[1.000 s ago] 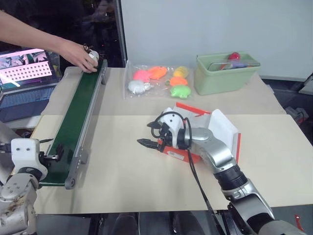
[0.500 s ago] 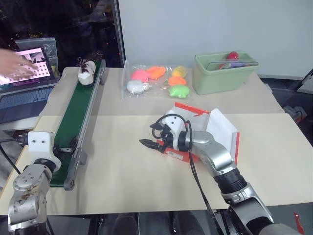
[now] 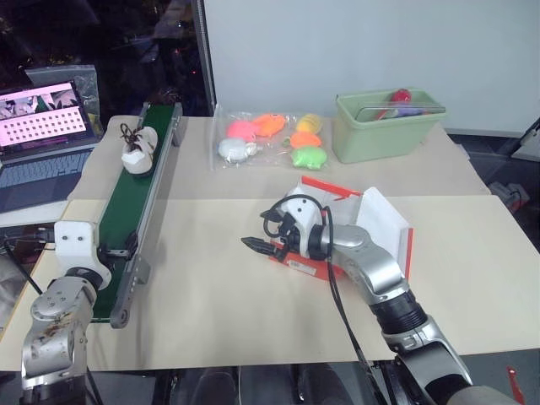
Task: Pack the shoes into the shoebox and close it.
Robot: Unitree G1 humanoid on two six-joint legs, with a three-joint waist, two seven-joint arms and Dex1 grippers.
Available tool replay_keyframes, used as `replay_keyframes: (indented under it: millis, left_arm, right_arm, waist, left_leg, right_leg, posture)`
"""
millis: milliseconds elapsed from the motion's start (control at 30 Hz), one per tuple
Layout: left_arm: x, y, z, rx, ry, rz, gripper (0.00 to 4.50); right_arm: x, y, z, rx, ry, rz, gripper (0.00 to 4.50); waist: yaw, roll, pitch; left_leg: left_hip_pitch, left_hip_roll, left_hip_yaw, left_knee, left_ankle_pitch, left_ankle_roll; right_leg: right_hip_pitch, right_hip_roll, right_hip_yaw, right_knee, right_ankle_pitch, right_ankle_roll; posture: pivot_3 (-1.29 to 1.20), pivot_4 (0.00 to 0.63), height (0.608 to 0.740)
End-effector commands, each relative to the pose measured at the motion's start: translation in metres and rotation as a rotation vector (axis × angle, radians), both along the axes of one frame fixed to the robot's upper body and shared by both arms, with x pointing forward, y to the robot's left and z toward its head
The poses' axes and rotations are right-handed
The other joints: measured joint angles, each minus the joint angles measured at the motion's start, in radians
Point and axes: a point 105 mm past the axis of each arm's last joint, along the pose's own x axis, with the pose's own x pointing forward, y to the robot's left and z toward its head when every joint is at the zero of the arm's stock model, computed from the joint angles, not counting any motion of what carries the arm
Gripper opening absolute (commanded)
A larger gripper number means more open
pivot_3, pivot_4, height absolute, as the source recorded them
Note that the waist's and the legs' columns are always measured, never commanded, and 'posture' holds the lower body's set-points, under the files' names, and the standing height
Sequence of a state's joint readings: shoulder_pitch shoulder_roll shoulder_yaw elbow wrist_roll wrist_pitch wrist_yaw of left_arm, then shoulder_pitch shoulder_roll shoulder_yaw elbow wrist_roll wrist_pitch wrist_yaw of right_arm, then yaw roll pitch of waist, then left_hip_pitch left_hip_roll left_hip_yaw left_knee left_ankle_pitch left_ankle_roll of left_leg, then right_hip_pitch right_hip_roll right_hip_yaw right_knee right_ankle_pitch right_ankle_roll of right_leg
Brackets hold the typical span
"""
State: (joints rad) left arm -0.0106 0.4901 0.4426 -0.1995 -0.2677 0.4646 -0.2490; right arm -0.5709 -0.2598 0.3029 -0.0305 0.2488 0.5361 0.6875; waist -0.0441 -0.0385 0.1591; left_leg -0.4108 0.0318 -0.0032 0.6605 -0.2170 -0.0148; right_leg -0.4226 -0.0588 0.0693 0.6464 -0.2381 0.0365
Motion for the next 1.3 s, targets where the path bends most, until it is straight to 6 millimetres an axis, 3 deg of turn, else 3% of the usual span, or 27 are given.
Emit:
replay_keyframes:
  millis: [33, 733, 900, 933, 967, 1033, 1067, 1233, 1300]
  left_arm:
    - [0.001, 0.005, 0.009, 0.014, -0.029, 0.034, 4.50]
    - [0.007, 0.003, 0.005, 0.017, -0.006, 0.026, 4.50]
    - [0.014, -0.004, 0.013, -0.005, -0.037, 0.005, 4.50]
    - [0.015, -0.006, 0.015, -0.004, -0.041, -0.003, 3.96]
    - [0.015, -0.007, 0.016, -0.001, -0.040, -0.006, 3.84]
    - [0.016, -0.007, 0.016, 0.003, -0.035, -0.004, 2.99]
    - [0.017, -0.006, 0.016, 0.009, -0.035, 0.004, 2.77]
    - [0.022, -0.007, 0.033, 0.020, -0.093, 0.025, 2.77]
    - [0.025, -0.007, 0.052, 0.064, -0.173, 0.063, 2.77]
  right_arm:
    - [-0.001, 0.001, 0.015, 0.033, -0.043, 0.004, 4.47]
    - [0.001, 0.001, 0.021, 0.045, -0.059, -0.002, 4.47]
    - [0.002, -0.002, 0.026, 0.051, -0.069, -0.007, 4.47]
    - [0.002, -0.003, 0.027, 0.051, -0.071, -0.010, 4.50]
    - [0.003, -0.003, 0.028, 0.051, -0.073, -0.012, 4.50]
    - [0.004, -0.004, 0.029, 0.050, -0.076, -0.017, 4.50]
    - [0.004, -0.005, 0.030, 0.051, -0.078, -0.019, 4.50]
    - [0.006, -0.005, 0.032, 0.055, -0.081, -0.023, 4.50]
    - [0.007, -0.005, 0.033, 0.059, -0.082, -0.028, 4.50]
  waist:
    - [0.000, 0.000, 0.000]
    - [0.000, 0.000, 0.000]
    - [0.001, 0.000, 0.000]
    - [0.001, 0.000, 0.000]
    - [0.001, 0.000, 0.000]
    - [0.002, 0.000, 0.000]
    - [0.004, 0.000, 0.000]
    - [0.005, 0.000, 0.000]
    - [0.004, 0.000, 0.000]
  left_leg:
    - [0.000, 0.000, 0.000, 0.000, 0.000, 0.000]
    - [0.000, 0.000, 0.000, 0.000, 0.000, 0.000]
    - [0.000, 0.000, 0.000, 0.000, 0.000, 0.000]
    - [0.000, 0.000, 0.000, 0.000, 0.000, 0.000]
    - [0.000, 0.000, 0.000, 0.000, 0.000, 0.000]
    - [0.000, 0.000, 0.000, 0.000, 0.000, 0.000]
    - [0.000, 0.000, 0.000, 0.000, 0.000, 0.000]
    - [0.000, 0.000, 0.000, 0.000, 0.000, 0.000]
    - [0.000, 0.000, 0.000, 0.000, 0.000, 0.000]
  right_leg:
    - [0.000, 0.000, 0.000, 0.000, 0.000, 0.000]
    - [0.000, 0.000, 0.000, 0.000, 0.000, 0.000]
    - [0.000, 0.000, 0.000, 0.000, 0.000, 0.000]
    - [0.000, 0.000, 0.000, 0.000, 0.000, 0.000]
    - [0.000, 0.000, 0.000, 0.000, 0.000, 0.000]
    - [0.000, 0.000, 0.000, 0.000, 0.000, 0.000]
    - [0.000, 0.000, 0.000, 0.000, 0.000, 0.000]
    - [0.000, 0.000, 0.000, 0.000, 0.000, 0.000]
    - [0.000, 0.000, 0.000, 0.000, 0.000, 0.000]
  posture:
    - [0.00, 0.150, 0.729]
    - [0.00, 0.150, 0.729]
    - [0.00, 0.150, 0.729]
    - [0.00, 0.150, 0.729]
    - [0.00, 0.150, 0.729]
    - [0.00, 0.150, 0.729]
    - [0.00, 0.150, 0.729]
    - [0.00, 0.150, 0.729]
    - [0.00, 0.150, 0.729]
